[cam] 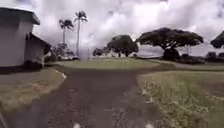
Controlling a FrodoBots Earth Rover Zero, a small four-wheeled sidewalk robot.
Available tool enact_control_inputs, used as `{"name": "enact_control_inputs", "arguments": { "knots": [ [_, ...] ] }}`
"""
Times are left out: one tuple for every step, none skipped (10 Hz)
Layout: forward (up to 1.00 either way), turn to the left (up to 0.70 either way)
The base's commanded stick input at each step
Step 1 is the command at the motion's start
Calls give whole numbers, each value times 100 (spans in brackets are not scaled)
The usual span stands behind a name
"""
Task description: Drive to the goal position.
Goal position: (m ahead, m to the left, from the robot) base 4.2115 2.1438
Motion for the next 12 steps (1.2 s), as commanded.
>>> {"name": "enact_control_inputs", "arguments": {
  "knots": [
    [70,0],
    [70,0],
    [70,0],
    [70,0],
    [70,0],
    [70,0],
    [70,0],
    [70,0],
    [70,0],
    [70,0],
    [70,0],
    [70,0]
  ]
}}
